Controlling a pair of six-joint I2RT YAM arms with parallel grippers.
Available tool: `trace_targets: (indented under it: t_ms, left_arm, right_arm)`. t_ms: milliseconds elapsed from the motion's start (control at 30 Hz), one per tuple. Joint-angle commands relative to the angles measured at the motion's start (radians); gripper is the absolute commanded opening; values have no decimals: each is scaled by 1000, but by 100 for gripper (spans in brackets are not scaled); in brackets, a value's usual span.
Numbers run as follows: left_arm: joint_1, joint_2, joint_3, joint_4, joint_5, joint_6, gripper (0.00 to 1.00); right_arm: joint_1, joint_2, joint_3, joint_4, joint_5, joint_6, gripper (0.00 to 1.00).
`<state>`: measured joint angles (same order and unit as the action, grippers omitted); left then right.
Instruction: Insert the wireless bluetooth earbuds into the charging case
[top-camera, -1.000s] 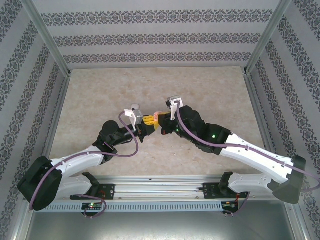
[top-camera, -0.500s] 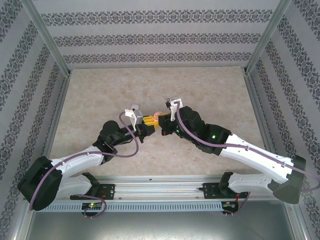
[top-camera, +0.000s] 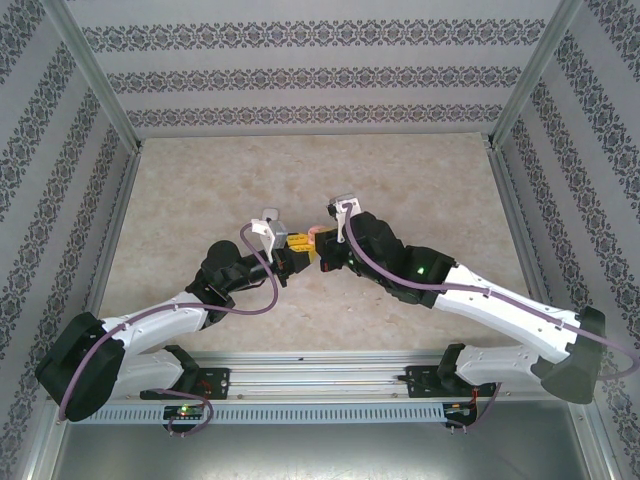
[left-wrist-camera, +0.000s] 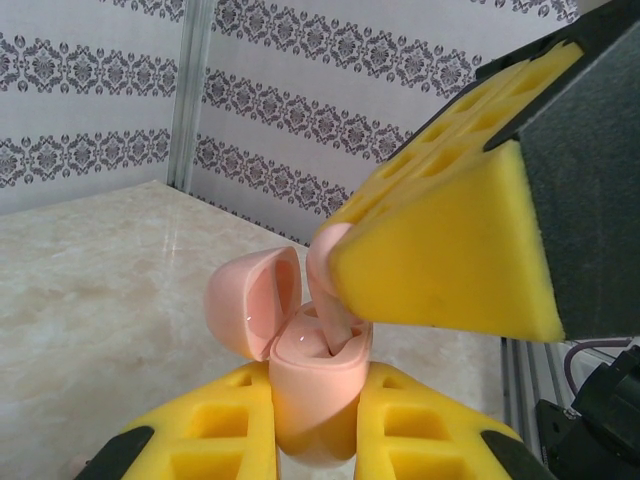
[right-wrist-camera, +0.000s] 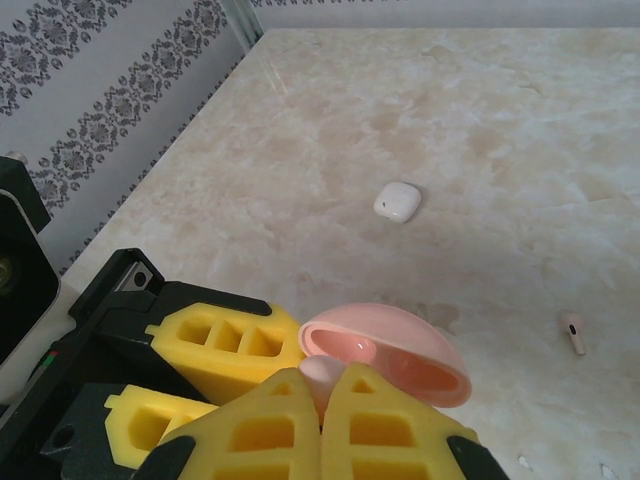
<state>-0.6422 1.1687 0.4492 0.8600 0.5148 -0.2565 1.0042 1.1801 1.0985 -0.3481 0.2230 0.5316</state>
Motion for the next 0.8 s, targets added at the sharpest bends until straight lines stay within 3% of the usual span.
trace_targets:
  t_ms: [0, 500, 767]
  left_arm:
    - [-10, -27, 34, 94, -10, -13, 0]
    - [-10, -46, 52, 60, -42, 0, 0]
    - [-10, -53, 55, 42, -56, 7, 0]
  right_arm:
    - [14, 24, 17, -84, -4, 18, 0]
    - [22, 61, 52, -196, 20, 83, 2]
    - [20, 57, 60, -245, 77, 194, 2]
